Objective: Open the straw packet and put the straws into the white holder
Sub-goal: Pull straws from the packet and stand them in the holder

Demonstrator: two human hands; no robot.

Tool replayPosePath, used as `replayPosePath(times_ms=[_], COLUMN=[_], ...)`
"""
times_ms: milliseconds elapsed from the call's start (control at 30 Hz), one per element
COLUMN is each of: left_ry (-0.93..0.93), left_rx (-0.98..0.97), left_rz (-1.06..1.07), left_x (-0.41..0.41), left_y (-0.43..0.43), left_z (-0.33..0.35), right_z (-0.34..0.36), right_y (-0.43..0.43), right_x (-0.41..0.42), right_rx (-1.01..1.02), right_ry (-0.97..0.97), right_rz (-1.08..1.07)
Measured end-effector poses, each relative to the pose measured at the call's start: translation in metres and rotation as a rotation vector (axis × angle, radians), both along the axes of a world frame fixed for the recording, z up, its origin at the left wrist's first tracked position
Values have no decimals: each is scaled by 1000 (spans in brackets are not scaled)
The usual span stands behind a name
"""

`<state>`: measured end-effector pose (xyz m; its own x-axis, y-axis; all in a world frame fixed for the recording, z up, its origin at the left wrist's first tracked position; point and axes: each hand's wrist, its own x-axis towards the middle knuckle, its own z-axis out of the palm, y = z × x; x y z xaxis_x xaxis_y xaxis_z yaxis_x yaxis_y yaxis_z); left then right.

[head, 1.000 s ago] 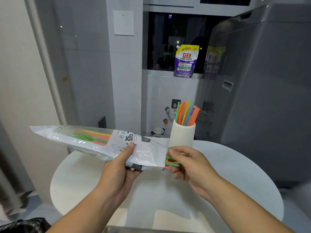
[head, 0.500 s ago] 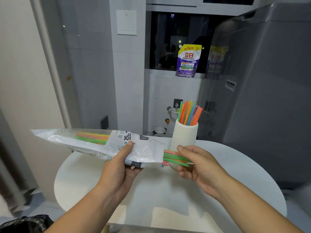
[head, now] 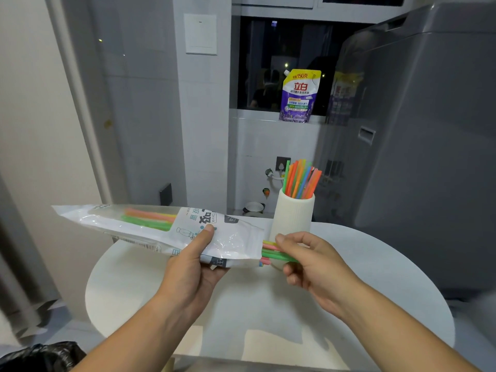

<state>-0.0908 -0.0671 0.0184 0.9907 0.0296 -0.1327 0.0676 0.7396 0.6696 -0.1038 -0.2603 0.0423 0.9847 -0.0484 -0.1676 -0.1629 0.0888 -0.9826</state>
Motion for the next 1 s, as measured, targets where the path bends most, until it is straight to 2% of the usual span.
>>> replayPosePath(times_ms=[100,267,467,600,767,1000], left_ry=[0,7,28,41,43,35], left_rx=[-2,-32,-86,-106,-111,-98], left_rz=[-5,8,25,44,43,8], left_x=[0,1,1,2,2,-1], left_y=[0,5,6,8,8,1], left_z=[0,1,4,6,5,6], right_z=[-1,3,4,-15,-24,-7], right_y=[2,-8,-7,10,32,44], right_x=[-1,3,-2,-7,-12,2], right_rx=[-20,83,357,451,437,453], right_ry=[-5,4,-1,-1,8,-123], right_rz=[16,2,-13,5,39,-178])
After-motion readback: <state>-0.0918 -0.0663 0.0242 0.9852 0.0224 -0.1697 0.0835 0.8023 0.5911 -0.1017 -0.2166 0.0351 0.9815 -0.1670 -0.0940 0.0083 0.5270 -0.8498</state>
